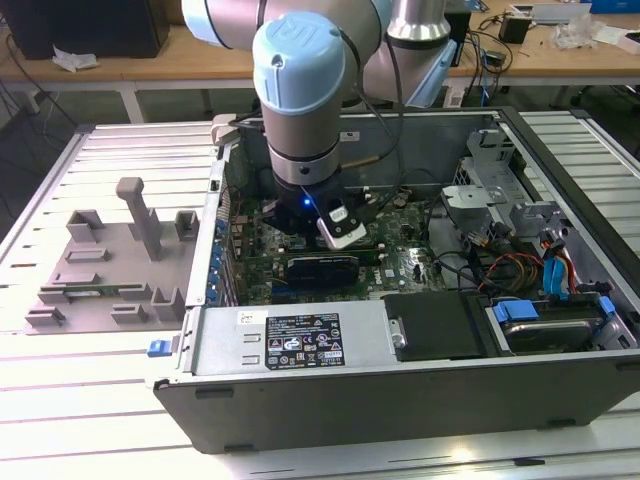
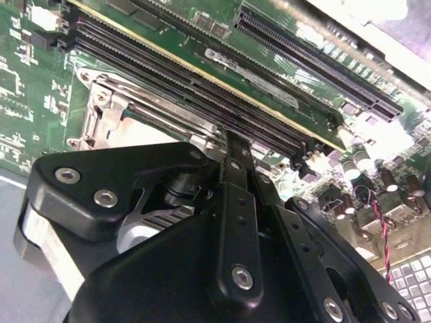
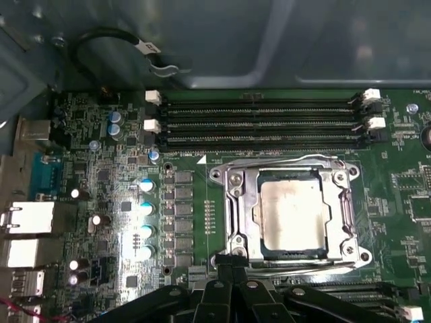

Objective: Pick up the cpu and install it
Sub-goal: 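Install the second cpu locking lever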

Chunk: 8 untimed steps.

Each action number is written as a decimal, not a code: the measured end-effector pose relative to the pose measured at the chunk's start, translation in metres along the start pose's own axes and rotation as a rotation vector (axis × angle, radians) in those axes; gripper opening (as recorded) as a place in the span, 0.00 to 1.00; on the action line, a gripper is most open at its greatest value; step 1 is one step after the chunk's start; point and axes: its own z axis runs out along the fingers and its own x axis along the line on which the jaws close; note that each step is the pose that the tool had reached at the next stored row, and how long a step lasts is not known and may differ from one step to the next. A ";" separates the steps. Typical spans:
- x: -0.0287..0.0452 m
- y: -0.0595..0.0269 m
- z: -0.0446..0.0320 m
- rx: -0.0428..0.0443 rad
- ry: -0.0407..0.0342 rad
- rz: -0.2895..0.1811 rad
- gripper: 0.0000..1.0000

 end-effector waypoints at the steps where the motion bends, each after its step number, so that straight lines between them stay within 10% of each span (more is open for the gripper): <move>1: 0.0004 -0.0002 0.0005 -0.0013 -0.0003 0.000 0.11; 8: 0.0034 -0.0008 0.0023 -0.0054 -0.0012 0.000 0.11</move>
